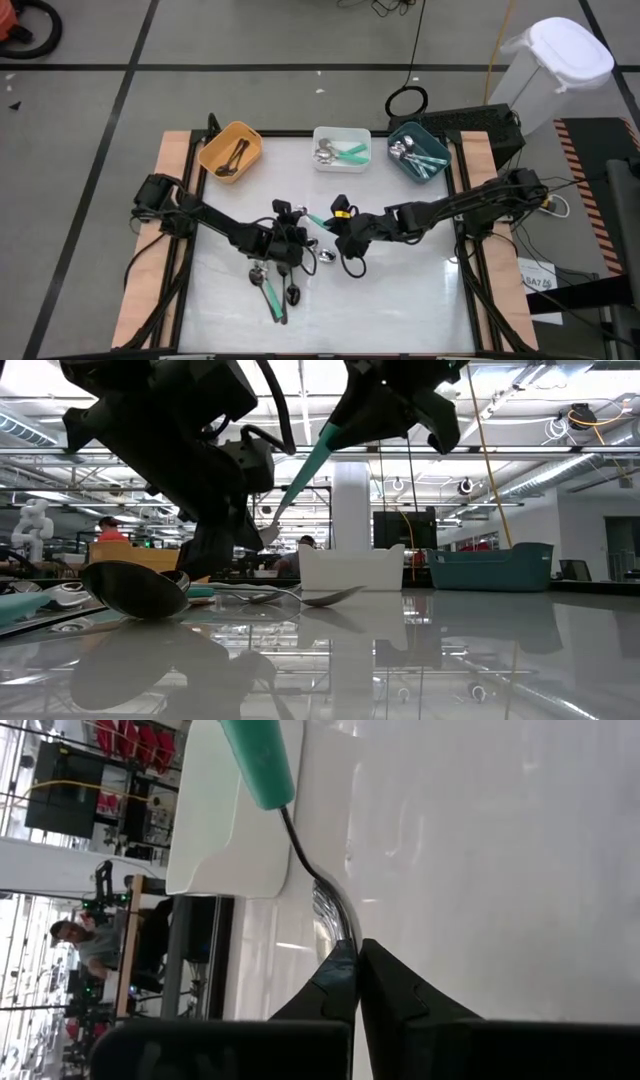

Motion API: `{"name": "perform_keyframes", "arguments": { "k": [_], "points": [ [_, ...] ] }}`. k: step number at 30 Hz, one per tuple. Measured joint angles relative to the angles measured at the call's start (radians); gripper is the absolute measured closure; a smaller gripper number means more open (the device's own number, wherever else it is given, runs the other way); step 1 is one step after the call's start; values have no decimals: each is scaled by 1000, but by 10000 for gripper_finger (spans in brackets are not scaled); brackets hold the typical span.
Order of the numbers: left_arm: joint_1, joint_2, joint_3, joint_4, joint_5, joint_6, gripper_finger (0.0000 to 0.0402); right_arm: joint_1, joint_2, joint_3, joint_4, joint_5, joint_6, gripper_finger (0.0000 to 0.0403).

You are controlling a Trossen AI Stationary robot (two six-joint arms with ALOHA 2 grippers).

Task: Sort silverware by color (type)
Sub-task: Put the blue spoon into the white bin

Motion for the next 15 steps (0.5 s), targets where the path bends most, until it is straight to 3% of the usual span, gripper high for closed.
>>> {"name": "perform_keyframes", "arguments": {
  "k": [10,15],
  "points": [
    [17,0,0,12,4,17,399,-14,35,0,-1,1,-19,308],
    [18,0,0,9,4,23,399,-22,41,0,0,-1,-22,320]
  ]
}}
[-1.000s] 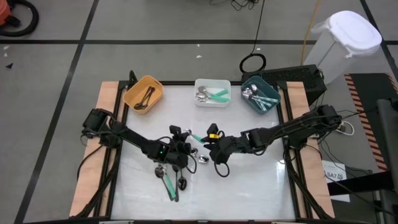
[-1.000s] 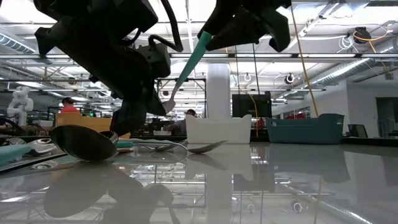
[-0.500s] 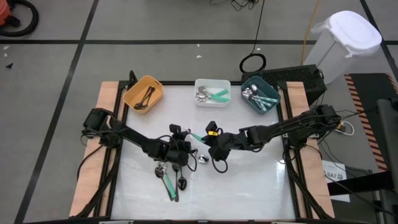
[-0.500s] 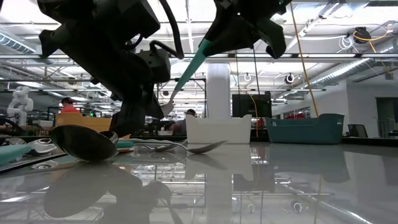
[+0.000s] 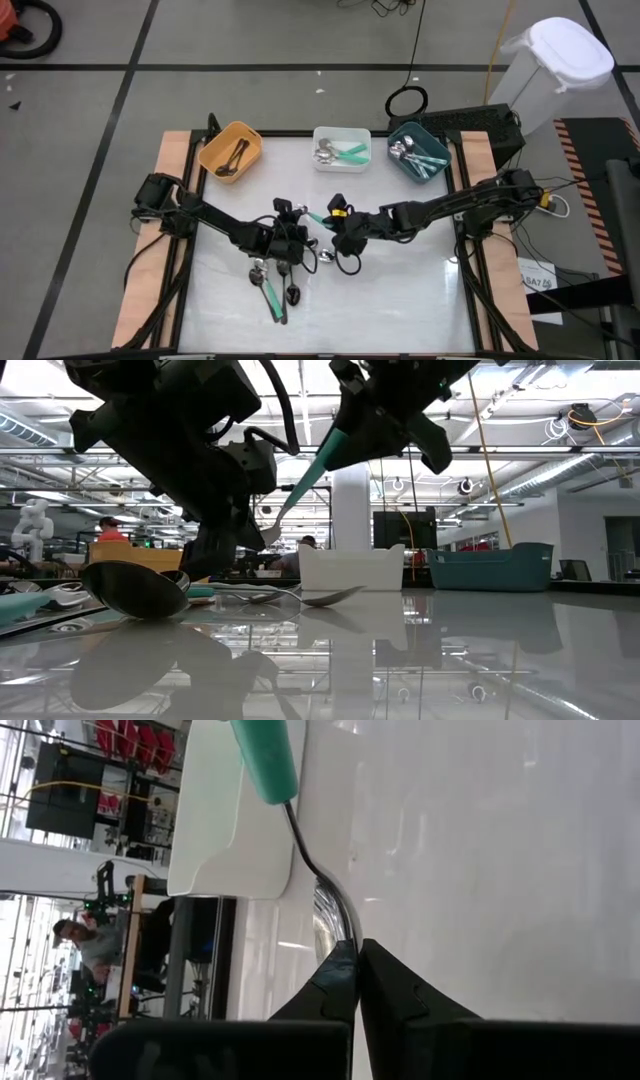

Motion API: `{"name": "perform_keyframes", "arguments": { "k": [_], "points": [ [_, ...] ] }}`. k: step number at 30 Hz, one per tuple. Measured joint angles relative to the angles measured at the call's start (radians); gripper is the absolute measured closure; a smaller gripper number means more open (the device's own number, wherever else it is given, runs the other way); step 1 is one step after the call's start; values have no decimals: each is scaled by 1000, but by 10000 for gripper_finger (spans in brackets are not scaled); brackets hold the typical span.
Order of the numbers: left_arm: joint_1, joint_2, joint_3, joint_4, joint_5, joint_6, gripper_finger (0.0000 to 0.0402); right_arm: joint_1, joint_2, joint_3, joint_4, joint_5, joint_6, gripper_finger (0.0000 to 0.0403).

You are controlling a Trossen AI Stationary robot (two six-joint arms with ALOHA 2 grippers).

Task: Sort silverware by color (type)
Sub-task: Put the blue spoon into the white bin

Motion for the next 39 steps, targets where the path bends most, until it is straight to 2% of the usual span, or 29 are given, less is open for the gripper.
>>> {"name": "perform_keyframes", "arguments": {
  "k": [5,10,14,19,22,25,28,35,39],
  "points": [
    [1,0,0,0,0,0,399,0,0,0,-1,0,1,354],
    [1,0,0,1,-1,-52,384,0,0,0,-2,1,22,356],
    [-7,0,0,17,-9,-93,338,0,0,0,-3,1,29,356],
    [-33,0,1,98,-29,-62,259,-12,3,-2,-14,-5,30,356],
    [-49,0,1,149,-89,-27,219,-31,-8,-2,-18,-4,30,356],
    [-68,0,1,157,-175,7,195,-60,-37,-2,-44,-22,38,356],
    [-82,-16,1,147,-215,-5,187,-92,-81,-2,-83,-58,57,356],
    [-108,-143,1,137,-211,-50,186,-174,-190,-2,-204,-60,-2,356],
    [-114,-222,1,128,-95,-69,186,-259,-235,-2,-222,-139,-31,356]
  ]
}}
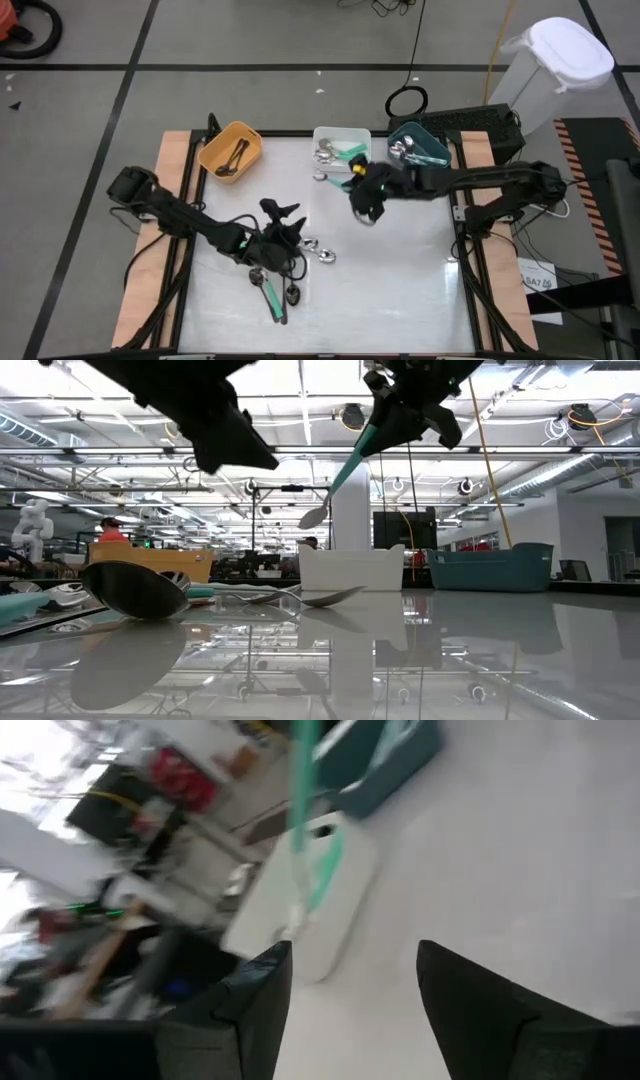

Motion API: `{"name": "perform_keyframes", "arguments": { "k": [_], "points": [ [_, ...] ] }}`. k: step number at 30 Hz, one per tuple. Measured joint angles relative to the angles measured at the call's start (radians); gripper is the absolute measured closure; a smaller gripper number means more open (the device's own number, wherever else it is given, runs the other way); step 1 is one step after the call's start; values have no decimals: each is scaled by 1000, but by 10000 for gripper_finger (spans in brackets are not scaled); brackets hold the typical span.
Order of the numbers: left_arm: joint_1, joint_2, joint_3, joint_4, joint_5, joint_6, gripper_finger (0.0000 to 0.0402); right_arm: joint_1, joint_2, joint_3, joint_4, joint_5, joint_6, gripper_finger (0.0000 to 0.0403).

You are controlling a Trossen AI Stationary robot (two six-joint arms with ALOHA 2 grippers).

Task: Sort silverware by color (type)
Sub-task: Put the blue spoon into the white bin

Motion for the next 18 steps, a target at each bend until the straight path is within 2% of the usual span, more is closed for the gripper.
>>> {"name": "perform_keyframes", "arguments": {
  "k": [5,11,18],
  "points": [
    [14,-23,0,-22,150,-19,186,-169,-28,0,12,-183,-31,356],
    [51,-22,0,-63,277,-83,186,-365,2,0,44,-314,-151,356],
    [77,-22,0,-75,299,-106,186,-519,119,0,125,-475,-339,356]
  ]
}}
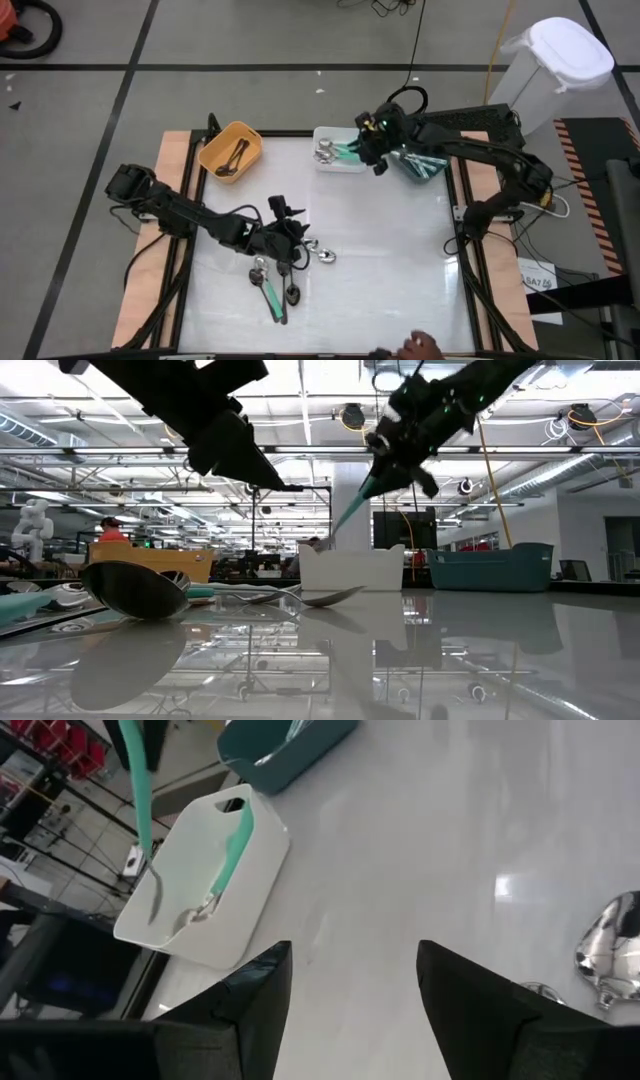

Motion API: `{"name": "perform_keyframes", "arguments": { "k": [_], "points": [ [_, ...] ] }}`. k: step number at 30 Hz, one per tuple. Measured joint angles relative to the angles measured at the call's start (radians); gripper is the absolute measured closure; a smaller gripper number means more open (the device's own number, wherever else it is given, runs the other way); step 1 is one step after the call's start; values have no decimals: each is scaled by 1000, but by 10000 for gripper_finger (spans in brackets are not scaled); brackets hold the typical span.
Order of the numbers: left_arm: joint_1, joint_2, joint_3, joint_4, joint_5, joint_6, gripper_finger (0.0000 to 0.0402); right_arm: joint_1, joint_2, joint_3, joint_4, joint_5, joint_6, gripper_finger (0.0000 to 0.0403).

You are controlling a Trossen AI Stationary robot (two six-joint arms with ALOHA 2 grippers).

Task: Sort silverware by color (type)
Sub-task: Put the blue spoon into the white bin, then put the blue patterned spoon into the blue bin

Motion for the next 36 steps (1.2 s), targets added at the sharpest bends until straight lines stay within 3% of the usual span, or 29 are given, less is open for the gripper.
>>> {"name": "perform_keyframes", "arguments": {
  "k": [5,14,21,31,36],
  "points": [
    [12,0,0,0,0,-2,186,-49,88,0,97,-12,-58,338],
    [14,0,0,-2,3,17,186,-67,169,0,107,-4,-25,326],
    [24,0,0,-5,70,9,186,-87,181,0,111,45,58,260],
    [24,0,0,-4,80,5,186,-76,53,0,3,45,211,179],
    [24,0,0,-4,86,5,186,-67,-55,1,-69,46,434,168]
  ]
}}
